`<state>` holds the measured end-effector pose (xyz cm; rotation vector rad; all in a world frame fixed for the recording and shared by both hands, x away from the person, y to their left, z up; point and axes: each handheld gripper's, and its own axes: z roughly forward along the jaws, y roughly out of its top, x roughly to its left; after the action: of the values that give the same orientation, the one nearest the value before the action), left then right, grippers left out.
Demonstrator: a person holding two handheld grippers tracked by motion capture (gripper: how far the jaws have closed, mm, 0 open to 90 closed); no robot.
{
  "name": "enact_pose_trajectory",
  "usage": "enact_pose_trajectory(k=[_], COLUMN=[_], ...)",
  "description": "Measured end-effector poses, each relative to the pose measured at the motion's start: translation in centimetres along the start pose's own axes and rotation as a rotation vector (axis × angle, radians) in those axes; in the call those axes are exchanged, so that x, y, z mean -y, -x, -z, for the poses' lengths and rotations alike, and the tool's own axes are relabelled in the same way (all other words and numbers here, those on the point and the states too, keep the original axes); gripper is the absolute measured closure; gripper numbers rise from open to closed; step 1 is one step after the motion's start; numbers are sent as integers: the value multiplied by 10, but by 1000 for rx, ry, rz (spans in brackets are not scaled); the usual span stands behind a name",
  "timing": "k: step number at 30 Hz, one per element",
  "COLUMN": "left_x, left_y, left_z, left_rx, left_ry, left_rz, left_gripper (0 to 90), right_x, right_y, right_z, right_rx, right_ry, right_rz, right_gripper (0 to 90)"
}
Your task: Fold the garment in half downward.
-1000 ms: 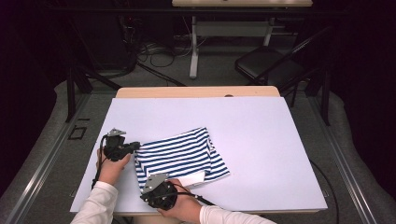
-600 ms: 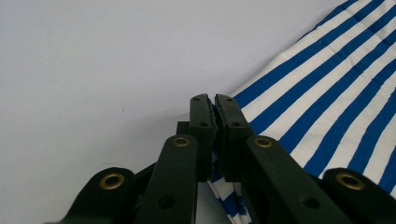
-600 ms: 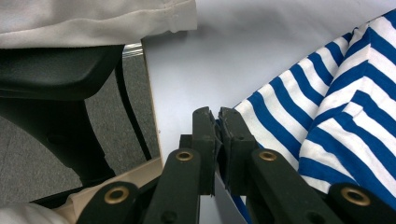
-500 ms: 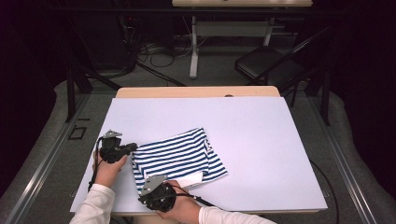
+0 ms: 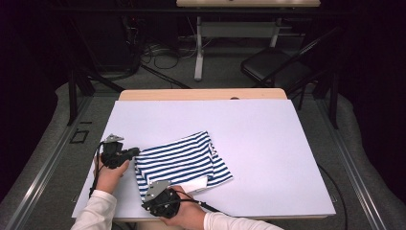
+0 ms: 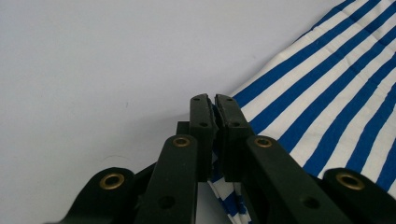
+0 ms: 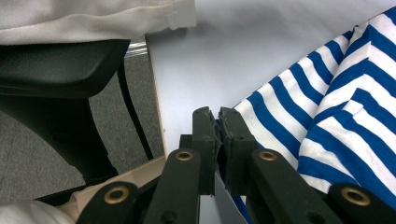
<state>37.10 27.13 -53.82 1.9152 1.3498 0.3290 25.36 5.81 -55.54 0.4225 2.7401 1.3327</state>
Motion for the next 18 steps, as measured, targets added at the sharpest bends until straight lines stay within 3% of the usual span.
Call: enact_pose_trajectory(k=[18], left_x=[0], left_y=[0], left_z=[-1], left_rx=[1], left_ry=[0], left_rz=[2], left_gripper=[864], right_x=[0], right_y=[1], right_z=[0], right_rx=[-6], right_ry=[-5], right_rz=[0], right_gripper=[858])
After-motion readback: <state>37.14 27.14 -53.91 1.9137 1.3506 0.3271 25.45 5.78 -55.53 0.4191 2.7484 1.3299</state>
